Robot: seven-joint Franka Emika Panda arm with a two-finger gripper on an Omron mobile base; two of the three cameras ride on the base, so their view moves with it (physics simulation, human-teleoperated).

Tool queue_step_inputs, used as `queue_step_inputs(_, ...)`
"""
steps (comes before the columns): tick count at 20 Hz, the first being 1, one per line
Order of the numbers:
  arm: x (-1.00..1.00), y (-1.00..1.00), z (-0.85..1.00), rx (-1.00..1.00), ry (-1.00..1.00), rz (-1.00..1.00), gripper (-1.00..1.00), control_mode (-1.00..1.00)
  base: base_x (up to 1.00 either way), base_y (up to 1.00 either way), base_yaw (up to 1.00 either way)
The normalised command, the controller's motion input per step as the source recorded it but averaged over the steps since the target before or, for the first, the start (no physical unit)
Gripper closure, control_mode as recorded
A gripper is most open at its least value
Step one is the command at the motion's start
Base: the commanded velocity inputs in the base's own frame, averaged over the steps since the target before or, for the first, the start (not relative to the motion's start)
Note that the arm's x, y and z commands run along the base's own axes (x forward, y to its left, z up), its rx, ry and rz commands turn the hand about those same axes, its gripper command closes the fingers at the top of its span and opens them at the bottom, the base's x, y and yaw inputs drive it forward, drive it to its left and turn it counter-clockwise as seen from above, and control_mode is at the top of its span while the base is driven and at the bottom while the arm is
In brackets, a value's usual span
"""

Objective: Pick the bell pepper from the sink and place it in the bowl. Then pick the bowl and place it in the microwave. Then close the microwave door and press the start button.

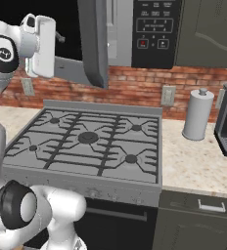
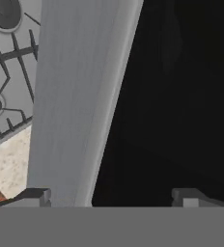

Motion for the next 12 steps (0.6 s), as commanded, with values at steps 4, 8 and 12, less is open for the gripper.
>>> queue_step_inputs(4,0.29,-0.28,0.01,0.07,0.01,0.15,-1.0,-1.0,0.0,0.0,0.0)
queue_step_inputs(8,0.33,-0.37,0.0,0.06,0.01,0.18,-1.0,-1.0,0.0,0.0,0.0)
queue_step_inputs(12,0.53,-0.45,0.0,0.05,0.04,0.2,-1.0,-1.0,0.0,0.0,0.0)
